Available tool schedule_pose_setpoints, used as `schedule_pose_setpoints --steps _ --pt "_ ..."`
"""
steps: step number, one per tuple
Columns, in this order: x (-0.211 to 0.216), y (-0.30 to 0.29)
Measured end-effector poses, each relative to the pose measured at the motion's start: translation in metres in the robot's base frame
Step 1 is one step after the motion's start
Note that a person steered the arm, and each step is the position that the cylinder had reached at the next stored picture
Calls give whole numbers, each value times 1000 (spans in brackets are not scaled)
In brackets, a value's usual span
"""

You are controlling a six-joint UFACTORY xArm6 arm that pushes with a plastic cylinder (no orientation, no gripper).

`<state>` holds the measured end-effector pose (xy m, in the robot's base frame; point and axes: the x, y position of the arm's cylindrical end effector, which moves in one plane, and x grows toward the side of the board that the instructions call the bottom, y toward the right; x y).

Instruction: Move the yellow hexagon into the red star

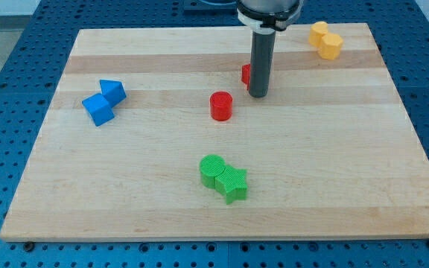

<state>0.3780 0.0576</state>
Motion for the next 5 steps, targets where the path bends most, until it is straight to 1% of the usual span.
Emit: schedule_pose_setpoints --steps 1,3,5 --pt "7 8" --pt "1 75" --pt "-42 144"
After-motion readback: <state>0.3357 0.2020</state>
